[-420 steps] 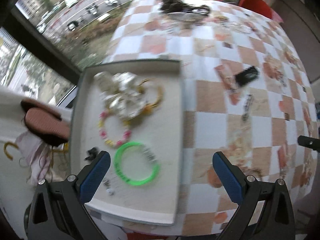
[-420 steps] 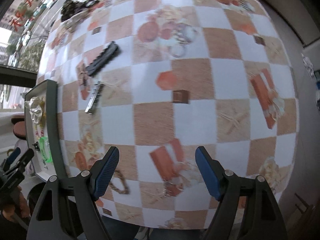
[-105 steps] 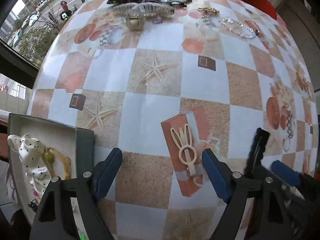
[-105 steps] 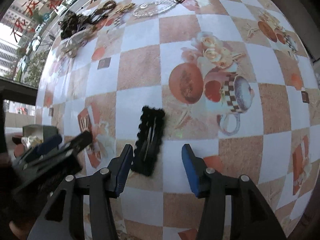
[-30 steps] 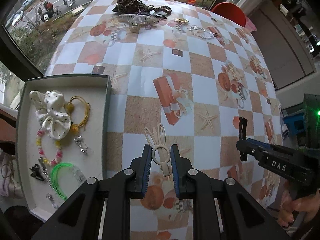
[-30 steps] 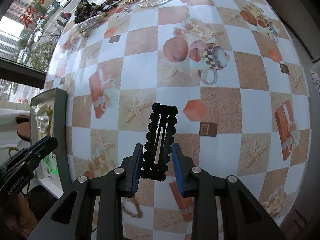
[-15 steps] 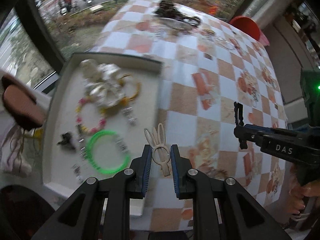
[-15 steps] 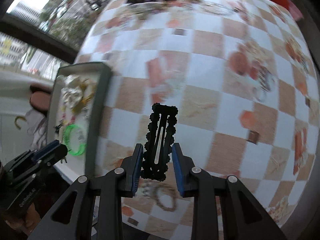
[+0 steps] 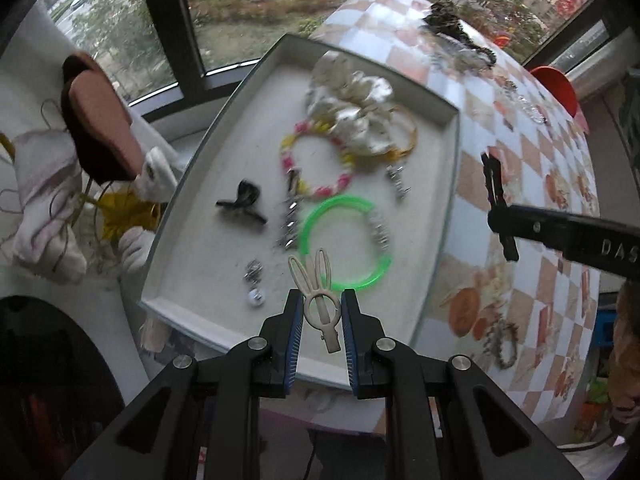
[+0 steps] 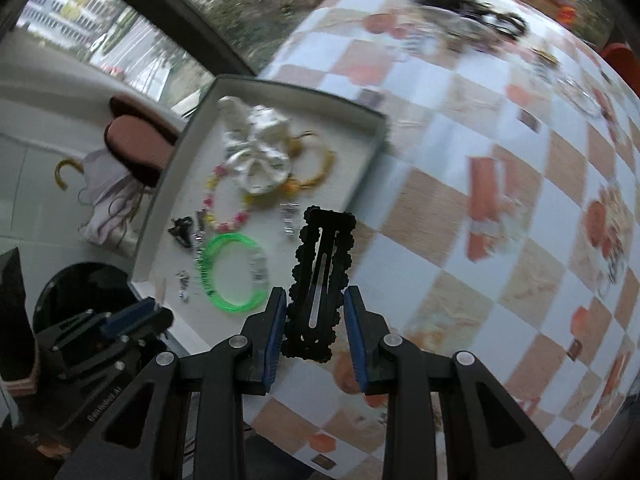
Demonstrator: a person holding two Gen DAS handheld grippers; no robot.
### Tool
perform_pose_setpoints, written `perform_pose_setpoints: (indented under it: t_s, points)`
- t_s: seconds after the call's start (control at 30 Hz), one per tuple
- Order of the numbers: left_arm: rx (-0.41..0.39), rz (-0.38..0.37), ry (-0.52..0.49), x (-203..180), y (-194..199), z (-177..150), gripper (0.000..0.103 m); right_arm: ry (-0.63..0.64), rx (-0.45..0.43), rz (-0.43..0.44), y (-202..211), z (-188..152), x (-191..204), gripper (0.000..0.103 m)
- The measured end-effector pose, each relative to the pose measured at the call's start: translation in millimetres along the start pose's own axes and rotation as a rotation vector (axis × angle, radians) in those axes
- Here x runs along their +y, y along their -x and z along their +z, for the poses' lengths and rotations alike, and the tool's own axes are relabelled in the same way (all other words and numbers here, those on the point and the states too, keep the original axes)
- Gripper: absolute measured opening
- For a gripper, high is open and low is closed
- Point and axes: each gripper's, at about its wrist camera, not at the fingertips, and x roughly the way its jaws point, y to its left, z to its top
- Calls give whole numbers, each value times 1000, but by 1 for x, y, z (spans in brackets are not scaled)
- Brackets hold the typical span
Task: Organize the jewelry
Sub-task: 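Carry both clips over the grey tray and open right tool to drop black clip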
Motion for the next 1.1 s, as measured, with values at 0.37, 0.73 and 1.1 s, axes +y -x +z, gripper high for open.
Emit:
perform_pose_setpoints:
  t_s: [0.37, 0.73, 1.1]
  points:
    - [45, 6, -10, 9, -27, -6, 23, 68, 69, -17, -32, 15, 30, 32]
    - [64, 42, -16, 13, -43, -6, 23, 30, 113, -28, -58, 33, 32, 32]
    - [80, 79, -13, 16, -52, -9, 23, 21, 146, -66, -81, 40, 30, 34]
